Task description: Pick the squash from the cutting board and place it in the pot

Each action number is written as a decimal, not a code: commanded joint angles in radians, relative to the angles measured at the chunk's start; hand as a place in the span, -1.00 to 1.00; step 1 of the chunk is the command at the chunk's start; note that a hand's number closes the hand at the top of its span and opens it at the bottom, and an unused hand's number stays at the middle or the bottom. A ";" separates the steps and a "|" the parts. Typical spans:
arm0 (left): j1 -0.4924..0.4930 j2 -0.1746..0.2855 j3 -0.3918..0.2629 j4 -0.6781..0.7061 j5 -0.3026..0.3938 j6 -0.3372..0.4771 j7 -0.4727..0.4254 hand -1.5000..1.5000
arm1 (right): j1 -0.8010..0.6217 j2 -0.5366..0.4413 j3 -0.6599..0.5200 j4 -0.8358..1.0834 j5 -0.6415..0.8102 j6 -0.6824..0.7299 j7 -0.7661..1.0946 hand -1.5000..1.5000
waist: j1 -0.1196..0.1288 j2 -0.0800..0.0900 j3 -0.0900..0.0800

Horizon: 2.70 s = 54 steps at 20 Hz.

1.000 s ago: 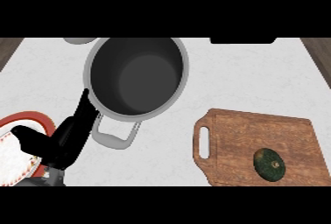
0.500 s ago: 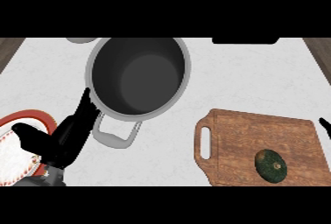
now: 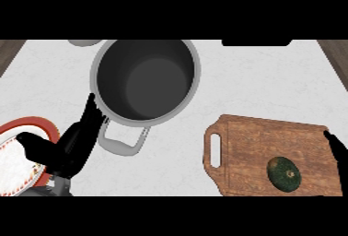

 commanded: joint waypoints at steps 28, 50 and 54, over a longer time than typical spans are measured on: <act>-0.014 -0.072 -0.020 0.054 -0.022 -0.051 0.091 0.00 | 0.017 0.271 -0.020 0.278 0.196 0.082 -0.025 -1.00 | -0.010 0.009 -0.005; -0.003 -0.086 0.027 0.098 -0.031 -0.120 0.060 0.00 | -0.148 0.463 0.413 0.399 0.518 0.104 -0.249 1.00 | 0.003 0.011 -0.007; -0.029 -0.086 0.044 0.059 -0.029 -0.094 0.128 0.00 | -0.104 0.498 0.504 0.391 0.628 0.072 -0.216 1.00 | -0.009 0.007 -0.006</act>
